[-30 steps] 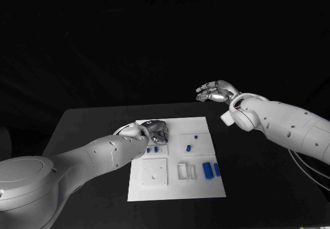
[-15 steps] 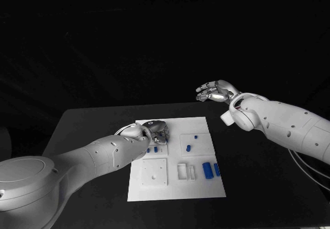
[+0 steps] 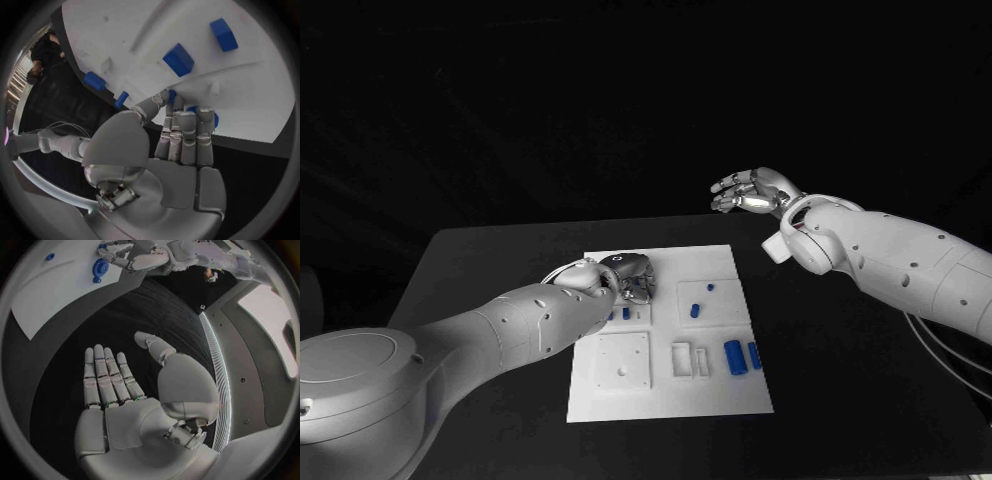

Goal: Assemble the parts on the task board

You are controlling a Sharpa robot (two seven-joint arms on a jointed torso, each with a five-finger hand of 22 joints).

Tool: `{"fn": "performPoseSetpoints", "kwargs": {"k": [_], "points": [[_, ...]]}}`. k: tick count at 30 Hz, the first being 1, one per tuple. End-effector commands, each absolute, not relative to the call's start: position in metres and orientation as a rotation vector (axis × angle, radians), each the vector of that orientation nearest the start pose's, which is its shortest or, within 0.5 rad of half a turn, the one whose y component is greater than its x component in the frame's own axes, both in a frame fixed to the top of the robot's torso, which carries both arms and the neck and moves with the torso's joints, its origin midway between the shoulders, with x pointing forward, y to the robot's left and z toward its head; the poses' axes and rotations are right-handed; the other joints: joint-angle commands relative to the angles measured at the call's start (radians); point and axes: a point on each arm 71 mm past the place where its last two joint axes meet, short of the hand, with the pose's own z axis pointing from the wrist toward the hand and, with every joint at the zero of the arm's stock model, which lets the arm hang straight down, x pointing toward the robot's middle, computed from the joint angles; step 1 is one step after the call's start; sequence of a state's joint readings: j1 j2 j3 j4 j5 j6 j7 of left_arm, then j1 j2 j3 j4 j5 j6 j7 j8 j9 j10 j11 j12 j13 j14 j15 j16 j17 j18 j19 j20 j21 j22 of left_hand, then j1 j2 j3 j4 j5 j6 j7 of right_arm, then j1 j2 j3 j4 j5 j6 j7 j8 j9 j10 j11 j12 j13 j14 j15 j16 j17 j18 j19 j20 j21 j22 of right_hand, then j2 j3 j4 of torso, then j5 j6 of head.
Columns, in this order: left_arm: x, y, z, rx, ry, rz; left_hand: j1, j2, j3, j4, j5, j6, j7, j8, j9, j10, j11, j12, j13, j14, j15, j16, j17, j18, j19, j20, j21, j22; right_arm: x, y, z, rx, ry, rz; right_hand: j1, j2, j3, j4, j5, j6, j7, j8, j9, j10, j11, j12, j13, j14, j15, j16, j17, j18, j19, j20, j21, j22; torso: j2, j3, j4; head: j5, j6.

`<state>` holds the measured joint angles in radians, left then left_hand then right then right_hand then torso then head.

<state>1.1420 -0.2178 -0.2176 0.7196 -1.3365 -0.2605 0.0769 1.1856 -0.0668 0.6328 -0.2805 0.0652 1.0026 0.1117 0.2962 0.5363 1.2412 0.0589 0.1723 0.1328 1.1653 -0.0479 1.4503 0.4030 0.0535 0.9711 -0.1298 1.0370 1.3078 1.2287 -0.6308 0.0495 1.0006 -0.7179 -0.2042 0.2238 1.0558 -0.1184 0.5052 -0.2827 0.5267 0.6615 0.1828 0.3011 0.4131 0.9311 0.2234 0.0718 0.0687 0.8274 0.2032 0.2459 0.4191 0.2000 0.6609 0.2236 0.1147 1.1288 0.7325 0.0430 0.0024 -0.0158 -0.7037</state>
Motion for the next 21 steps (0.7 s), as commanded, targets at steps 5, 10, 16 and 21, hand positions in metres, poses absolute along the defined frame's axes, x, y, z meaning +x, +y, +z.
{"fn": "performPoseSetpoints", "kwargs": {"k": [5, 10, 16, 21], "points": [[0.549, 0.091, -0.301, 0.263, 1.834, -0.614, 0.002, 0.014, 0.021, 0.005, -0.003, 0.021, -0.004, 0.011, 0.002, 0.027, -0.006, 0.006, 0.014, 0.018, -0.012, 0.008, -0.003, 0.095, 0.016, -0.013, 0.012, 0.011, 0.581, -0.248, -0.167, 0.506, 1.566, 1.042, -0.008, 0.004, -0.005, 0.001, 0.003, 0.006, 0.026, 0.007, -0.002, -0.005, 0.0, -0.005, -0.001, -0.008, 0.0, -0.002, -0.002, 0.009, -0.007, 0.003, -0.007, 0.001, 0.0, -0.0009, 0.0001, -0.002, 0.002], [0.549, 0.094, -0.299, 0.239, 1.812, -0.626, -0.001, 0.013, 0.025, 0.002, -0.003, 0.027, -0.006, 0.013, 0.002, 0.033, -0.009, 0.005, 0.018, 0.025, -0.015, 0.009, -0.004, 0.095, 0.021, -0.018, 0.014, 0.011, 0.581, -0.249, -0.167, 0.507, 1.565, 1.039, -0.009, 0.004, -0.005, 0.001, 0.003, 0.006, 0.026, 0.007, -0.002, -0.005, 0.0, -0.005, -0.001, -0.008, 0.0, -0.002, -0.002, 0.009, -0.007, 0.003, -0.007, 0.002, 0.0, -0.0012, 0.0012, -0.004, 0.003], [0.549, 0.096, -0.297, 0.221, 1.791, -0.64, -0.002, 0.013, 0.027, 0.001, -0.002, 0.029, -0.007, 0.014, 0.001, 0.037, -0.01, 0.004, 0.02, 0.029, -0.016, 0.01, -0.005, 0.095, 0.024, -0.02, 0.016, 0.011, 0.581, -0.249, -0.167, 0.507, 1.564, 1.04, -0.009, 0.004, -0.006, 0.001, 0.003, 0.006, 0.026, 0.007, -0.002, -0.005, 0.0, -0.005, -0.001, -0.008, 0.0, -0.002, -0.002, 0.009, -0.007, 0.003, -0.007, 0.002, 0.0, -0.0012, 0.0018, -0.004, 0.006], [0.55, 0.095, -0.29, 0.169, 1.781, -0.681, -0.003, 0.012, 0.029, 0.001, -0.001, 0.03, -0.008, 0.014, 0.001, 0.038, -0.011, 0.003, 0.021, 0.031, -0.017, 0.01, -0.005, 0.095, 0.026, -0.022, 0.017, 0.011, 0.581, -0.25, -0.167, 0.508, 1.564, 1.038, -0.009, 0.004, -0.006, 0.001, 0.003, 0.006, 0.026, 0.007, -0.002, -0.005, 0.0, -0.005, -0.001, -0.008, 0.0, -0.002, -0.002, 0.009, -0.007, 0.003, -0.008, 0.003, 0.0, -0.0016, 0.003, -0.002, 0.009]]}}
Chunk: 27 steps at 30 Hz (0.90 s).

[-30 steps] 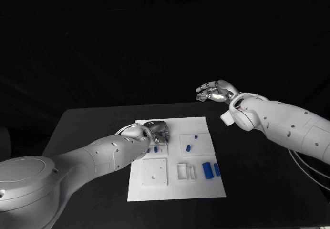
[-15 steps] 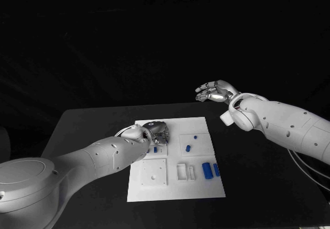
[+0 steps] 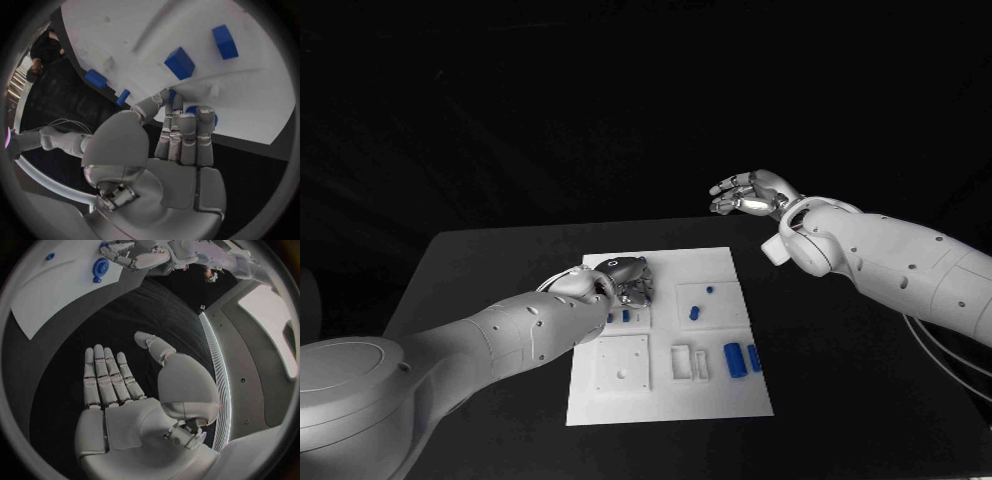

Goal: Assemble the parts on the task board

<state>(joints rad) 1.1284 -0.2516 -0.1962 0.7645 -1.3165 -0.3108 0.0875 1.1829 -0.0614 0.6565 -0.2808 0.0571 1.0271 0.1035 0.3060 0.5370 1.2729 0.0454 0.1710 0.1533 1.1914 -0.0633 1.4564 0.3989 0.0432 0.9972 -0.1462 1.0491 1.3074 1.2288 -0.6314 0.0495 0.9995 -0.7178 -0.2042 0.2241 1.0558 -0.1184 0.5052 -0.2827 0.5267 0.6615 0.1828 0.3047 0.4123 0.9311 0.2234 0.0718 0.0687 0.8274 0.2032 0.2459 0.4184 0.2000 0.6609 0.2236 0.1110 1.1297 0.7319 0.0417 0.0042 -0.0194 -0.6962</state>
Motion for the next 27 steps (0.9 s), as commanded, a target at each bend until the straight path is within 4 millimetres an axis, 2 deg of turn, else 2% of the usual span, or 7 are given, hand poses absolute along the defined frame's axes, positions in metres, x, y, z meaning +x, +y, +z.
{"fn": "performPoseSetpoints", "kwargs": {"k": [1, 8, 10, 12, 21, 27], "points": [[0.55, 0.095, -0.287, 0.131, 1.78, -0.701, -0.001, 0.006, 0.005, 0.001, 0.007, 0.006, 0.001, 0.004, 0.0, 0.006, 0.003, 0.004, 0.001, 0.005, -0.002, 0.004, -0.001, 0.105, 0.001, -0.006, 0.005, 0.011, 0.581, -0.25, -0.167, 0.508, 1.563, 1.037, -0.009, 0.004, -0.006, 0.001, 0.003, 0.006, 0.026, 0.004, -0.001, -0.005, 0.0, -0.005, -0.001, -0.008, 0.0, -0.002, -0.002, 0.009, -0.007, 0.003, -0.004, 0.002, 0.0, -0.0004, 0.0012, 0.002, 0.003], [0.548, 0.095, -0.27, 0.056, 1.767, -0.769, -0.003, 0.006, 0.006, 0.002, 0.007, 0.006, 0.001, 0.005, 0.0, 0.007, 0.002, 0.002, 0.002, 0.007, -0.002, 0.004, -0.002, 0.104, 0.002, -0.007, 0.006, 0.011, 0.581, -0.255, -0.166, 0.513, 1.56, 1.029, -0.009, 0.004, -0.006, 0.001, 0.004, 0.006, 0.026, 0.004, -0.001, -0.005, 0.0, -0.005, -0.001, -0.008, 0.0, -0.002, -0.002, 0.009, -0.007, 0.003, -0.005, 0.002, -0.003, -0.0008, 0.0071, 0.003, 0.004], [0.547, 0.097, -0.266, 0.051, 1.768, -0.777, -0.003, 0.006, 0.006, 0.002, 0.007, 0.006, 0.001, 0.004, 0.0, 0.007, 0.002, 0.002, 0.002, 0.008, -0.002, 0.004, -0.002, 0.104, 0.003, -0.007, 0.006, 0.011, 0.58, -0.257, -0.166, 0.514, 1.56, 1.027, -0.009, 0.004, -0.006, 0.001, 0.004, 0.006, 0.026, 0.004, -0.002, -0.005, 0.0, -0.005, -0.001, -0.008, 0.0, -0.002, -0.002, 0.009, -0.007, 0.003, -0.005, 0.002, -0.002, 0.0002, 0.0061, 0.007, 0.004], [0.546, 0.1, -0.262, 0.048, 1.771, -0.784, -0.004, 0.006, 0.006, 0.001, 0.007, 0.006, 0.001, 0.004, 0.0, 0.008, 0.002, 0.002, 0.003, 0.008, -0.002, 0.004, -0.002, 0.104, 0.003, -0.007, 0.006, 0.01, 0.58, -0.258, -0.166, 0.515, 1.56, 1.025, -0.009, 0.004, -0.006, 0.001, 0.004, 0.006, 0.026, 0.004, -0.002, -0.005, 0.0, -0.005, -0.001, -0.008, 0.0, -0.002, -0.002, 0.009, -0.007, 0.003, -0.005, 0.003, -0.003, -0.0014, 0.0109, 0.003, 0.004], [0.548, 0.13, -0.256, 0.059, 1.781, -0.748, -0.004, 0.006, 0.007, 0.0, 0.007, 0.007, 0.0, 0.005, -0.001, 0.008, 0.002, 0.0, 0.004, 0.01, -0.002, 0.004, -0.002, 0.104, 0.005, -0.009, 0.007, 0.01, 0.58, -0.264, -0.166, 0.521, 1.558, 1.014, -0.009, 0.004, -0.006, 0.001, 0.004, 0.006, 0.027, 0.004, -0.002, -0.005, 0.0, -0.005, -0.001, -0.008, -0.001, -0.001, -0.002, 0.009, -0.006, 0.003, -0.005, 0.003, -0.005, -0.0042, 0.0211, -0.004, 0.003], [0.55, 0.149, -0.257, 0.106, 1.773, -0.687, -0.003, 0.004, 0.01, -0.002, 0.01, 0.007, 0.0, 0.005, -0.001, 0.009, 0.002, -0.001, 0.005, 0.011, -0.002, 0.003, -0.003, 0.104, 0.005, -0.01, 0.007, 0.01, 0.58, -0.265, -0.166, 0.521, 1.559, 1.014, -0.009, 0.003, -0.006, 0.001, 0.005, 0.007, 0.028, 0.004, -0.002, -0.005, 0.0, -0.005, -0.001, -0.009, -0.001, -0.002, -0.002, 0.009, -0.007, 0.003, -0.006, 0.004, -0.004, -0.0047, 0.0186, 0.004, 0.005]]}}
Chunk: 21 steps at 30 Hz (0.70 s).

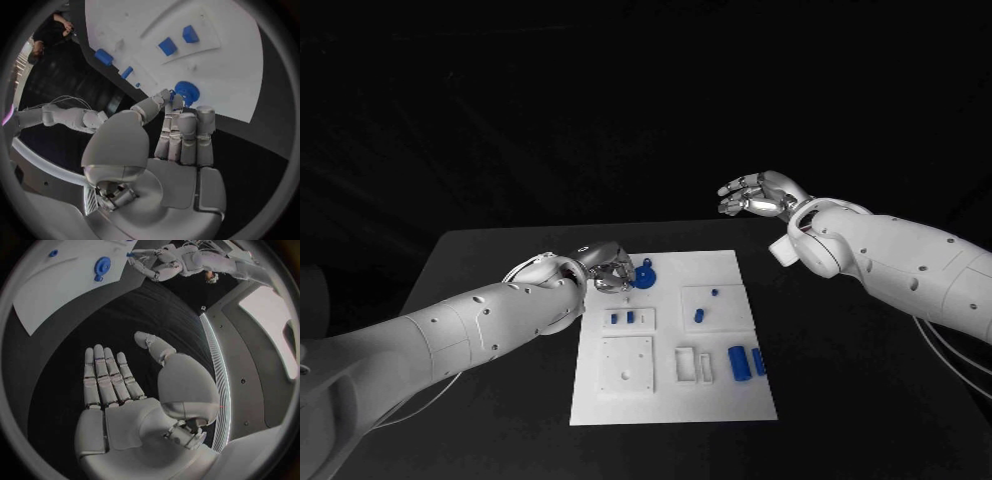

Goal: Assemble the parts on the task board

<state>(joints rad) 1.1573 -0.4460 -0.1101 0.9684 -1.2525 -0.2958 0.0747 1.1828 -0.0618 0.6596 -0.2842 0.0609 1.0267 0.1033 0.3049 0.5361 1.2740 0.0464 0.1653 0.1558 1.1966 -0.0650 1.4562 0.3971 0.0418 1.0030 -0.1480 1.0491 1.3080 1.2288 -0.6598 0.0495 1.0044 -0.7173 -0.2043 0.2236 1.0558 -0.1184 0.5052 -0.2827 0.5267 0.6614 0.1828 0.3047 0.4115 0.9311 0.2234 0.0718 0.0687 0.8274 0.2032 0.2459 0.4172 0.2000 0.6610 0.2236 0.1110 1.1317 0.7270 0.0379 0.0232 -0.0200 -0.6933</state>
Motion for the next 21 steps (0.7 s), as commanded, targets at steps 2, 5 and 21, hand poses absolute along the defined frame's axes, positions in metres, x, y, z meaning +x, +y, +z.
{"fn": "performPoseSetpoints", "kwargs": {"k": [2, 5, 21], "points": [[0.551, 0.156, -0.259, 0.103, 1.786, -0.673, -0.002, 0.004, 0.007, 0.001, 0.006, 0.008, 0.0, 0.006, 0.0, 0.008, 0.001, 0.004, 0.003, 0.006, -0.001, 0.004, -0.001, 0.105, -0.001, -0.008, 0.007, 0.009, 0.58, -0.264, -0.166, 0.521, 1.559, 1.015, -0.009, 0.003, -0.006, 0.001, 0.005, 0.007, 0.028, 0.004, -0.001, -0.005, 0.0, -0.005, -0.001, -0.009, -0.001, -0.002, -0.001, 0.009, -0.007, 0.003, -0.006, 0.002, 0.001, -0.0007, -0.0008, 0.007, 0.001], [0.552, 0.163, -0.262, 0.07, 1.832, -0.676, -0.001, 0.003, 0.008, 0.001, 0.006, 0.009, 0.0, 0.006, 0.0, 0.01, 0.0, 0.004, 0.003, 0.007, -0.001, 0.004, -0.001, 0.105, 0.0, -0.009, 0.007, 0.009, 0.58, -0.264, -0.166, 0.521, 1.559, 1.015, -0.008, 0.003, -0.006, 0.001, 0.005, 0.007, 0.028, 0.004, -0.001, -0.005, 0.0, -0.005, -0.001, -0.009, -0.001, -0.002, -0.001, 0.009, -0.007, 0.003, -0.007, 0.002, 0.002, -0.0014, -0.0012, 0.006, 0.001], [0.556, 0.16, -0.27, 0.089, 1.855, -0.659, -0.002, 0.002, 0.01, 0.001, 0.008, 0.01, -0.001, 0.006, -0.001, 0.012, 0.0, 0.002, 0.005, 0.008, -0.002, 0.003, -0.002, 0.104, -0.001, -0.01, 0.006, 0.008, 0.58, -0.259, -0.166, 0.517, 1.559, 1.023, -0.008, 0.003, -0.006, 0.001, 0.005, 0.007, 0.029, 0.004, -0.002, -0.006, 0.0, -0.005, -0.001, -0.009, -0.001, -0.002, -0.002, 0.008, -0.007, 0.003, -0.008, 0.003, 0.002, 0.0013, -0.0051, 0.011, -0.003]]}}
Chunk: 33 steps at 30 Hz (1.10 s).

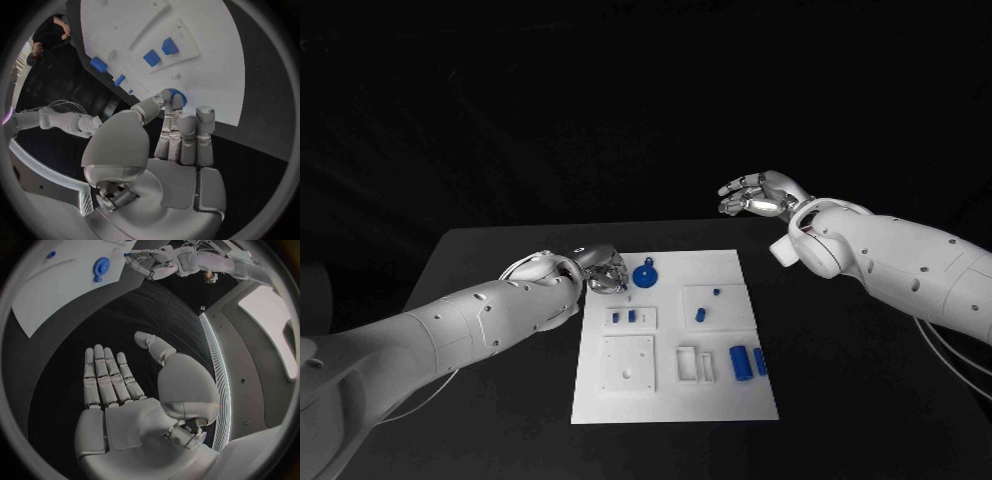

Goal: Assemble the parts on the task board

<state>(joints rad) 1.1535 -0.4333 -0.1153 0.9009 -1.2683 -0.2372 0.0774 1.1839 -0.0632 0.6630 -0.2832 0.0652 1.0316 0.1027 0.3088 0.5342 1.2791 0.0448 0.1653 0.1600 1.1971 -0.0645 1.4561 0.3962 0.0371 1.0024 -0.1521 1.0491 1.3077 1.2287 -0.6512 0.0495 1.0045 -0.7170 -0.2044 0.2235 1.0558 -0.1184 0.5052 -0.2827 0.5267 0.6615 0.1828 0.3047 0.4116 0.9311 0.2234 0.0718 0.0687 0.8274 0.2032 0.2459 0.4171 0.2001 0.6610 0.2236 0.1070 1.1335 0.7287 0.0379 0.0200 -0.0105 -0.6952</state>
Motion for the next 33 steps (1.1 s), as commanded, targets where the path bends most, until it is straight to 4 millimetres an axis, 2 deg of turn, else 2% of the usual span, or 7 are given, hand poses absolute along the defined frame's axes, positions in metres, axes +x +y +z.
{"fn": "performPoseSetpoints", "kwargs": {"k": [1, 9, 18, 33], "points": [[0.555, 0.161, -0.272, 0.09, 1.859, -0.659, -0.003, 0.004, 0.006, 0.0, 0.003, 0.005, 0.0, 0.002, 0.001, 0.007, 0.001, 0.002, 0.001, 0.008, -0.002, 0.003, -0.001, 0.109, 0.0, -0.006, 0.006, 0.008, 0.58, -0.259, -0.166, 0.517, 1.559, 1.023, -0.008, 0.003, -0.006, 0.001, 0.005, 0.007, 0.029, 0.004, -0.002, -0.006, 0.0, -0.005, -0.001, -0.009, -0.001, -0.002, -0.002, 0.008, -0.007, 0.003, -0.004, 0.001, 0.0, 0.0015, -0.002, 0.001, -0.002], [0.553, 0.157, -0.275, 0.102, 1.884, -0.666, -0.003, 0.005, 0.007, 0.0, 0.003, 0.005, 0.0, 0.002, 0.001, 0.007, 0.001, 0.001, 0.001, 0.008, -0.002, 0.003, -0.002, 0.108, 0.0, -0.006, 0.006, 0.008, 0.58, -0.26, -0.166, 0.518, 1.559, 1.021, -0.008, 0.003, -0.006, 0.001, 0.006, 0.007, 0.03, 0.004, -0.002, -0.006, 0.0, -0.005, -0.001, -0.009, -0.001, -0.001, -0.002, 0.008, -0.007, 0.003, -0.004, 0.002, -0.001, 0.0018, -0.0005, -0.003, -0.008], [0.552, 0.156, -0.28, 0.101, 1.897, -0.662, -0.004, 0.006, 0.007, 0.0, 0.003, 0.004, 0.0, 0.002, 0.0, 0.007, 0.001, 0.0, 0.002, 0.008, -0.002, 0.002, -0.002, 0.108, 0.0, -0.006, 0.006, 0.008, 0.58, -0.259, -0.166, 0.517, 1.559, 1.022, -0.008, 0.003, -0.006, 0.001, 0.006, 0.007, 0.03, 0.004, -0.002, -0.006, 0.0, -0.006, -0.001, -0.009, -0.001, -0.001, -0.002, 0.008, -0.007, 0.003, -0.005, 0.003, -0.001, 0.0006, -0.0012, -0.003, -0.007], [0.552, 0.154, -0.286, 0.1, 1.909, -0.651, -0.004, 0.008, 0.007, 0.0, 0.003, 0.003, 0.001, 0.001, 0.0, 0.006, 0.002, -0.001, 0.003, 0.008, -0.002, 0.002, -0.002, 0.107, 0.0, -0.006, 0.006, 0.008, 0.58, -0.259, -0.166, 0.517, 1.559, 1.023, -0.007, 0.003, -0.006, 0.0, 0.006, 0.007, 0.03, 0.004, -0.002, -0.006, 0.0, -0.005, -0.001, -0.009, -0.001, -0.001, -0.003, 0.008, -0.007, 0.003, -0.006, 0.003, -0.001, 0.0012, -0.0017, -0.005, -0.008]]}}
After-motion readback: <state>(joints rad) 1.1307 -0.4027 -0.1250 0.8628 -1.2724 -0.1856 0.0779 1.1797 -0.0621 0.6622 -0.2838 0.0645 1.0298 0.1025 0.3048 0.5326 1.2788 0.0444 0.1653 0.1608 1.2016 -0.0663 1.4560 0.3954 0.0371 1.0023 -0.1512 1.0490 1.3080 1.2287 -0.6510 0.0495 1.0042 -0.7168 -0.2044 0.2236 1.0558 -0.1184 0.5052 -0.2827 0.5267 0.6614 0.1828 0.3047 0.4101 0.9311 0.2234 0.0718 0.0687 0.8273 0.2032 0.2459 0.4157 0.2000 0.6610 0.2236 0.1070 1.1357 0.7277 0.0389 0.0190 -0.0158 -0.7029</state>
